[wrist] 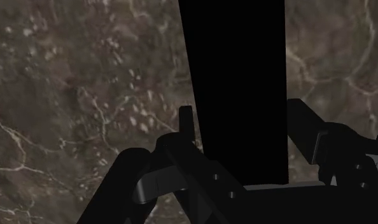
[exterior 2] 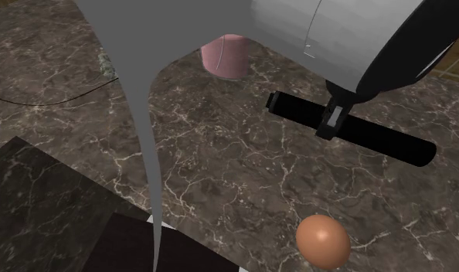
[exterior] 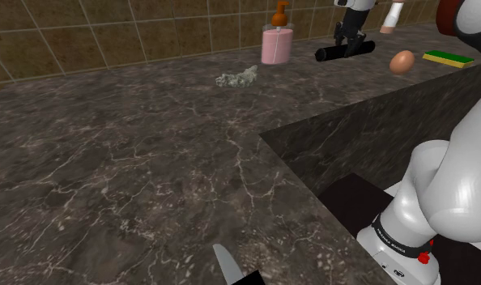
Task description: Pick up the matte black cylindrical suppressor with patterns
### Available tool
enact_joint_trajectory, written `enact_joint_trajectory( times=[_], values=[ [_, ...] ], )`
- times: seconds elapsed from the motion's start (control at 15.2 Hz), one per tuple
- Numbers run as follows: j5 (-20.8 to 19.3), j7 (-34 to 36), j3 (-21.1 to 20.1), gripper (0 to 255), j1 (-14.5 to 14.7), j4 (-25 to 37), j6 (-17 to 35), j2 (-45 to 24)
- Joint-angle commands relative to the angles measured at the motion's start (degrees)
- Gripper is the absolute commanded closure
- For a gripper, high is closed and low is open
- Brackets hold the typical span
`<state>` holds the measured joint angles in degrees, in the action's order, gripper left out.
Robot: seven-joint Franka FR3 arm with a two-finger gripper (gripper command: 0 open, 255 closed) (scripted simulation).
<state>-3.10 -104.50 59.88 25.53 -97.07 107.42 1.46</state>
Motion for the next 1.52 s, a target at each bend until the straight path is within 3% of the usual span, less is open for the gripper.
enact_joint_trajectory(
  times=[0.0, 0.53, 1.45],
  values=[
    [-0.09, 0.03, -0.01, 255, 0.0, -0.21, 0.17, 0.09],
    [0.09, -0.03, 0.02, 255, -0.01, -0.05, 0.12, -0.09],
    [5.94, -3.91, 1.55, 255, -2.27, 14.52, -11.55, -5.88]
  ],
)
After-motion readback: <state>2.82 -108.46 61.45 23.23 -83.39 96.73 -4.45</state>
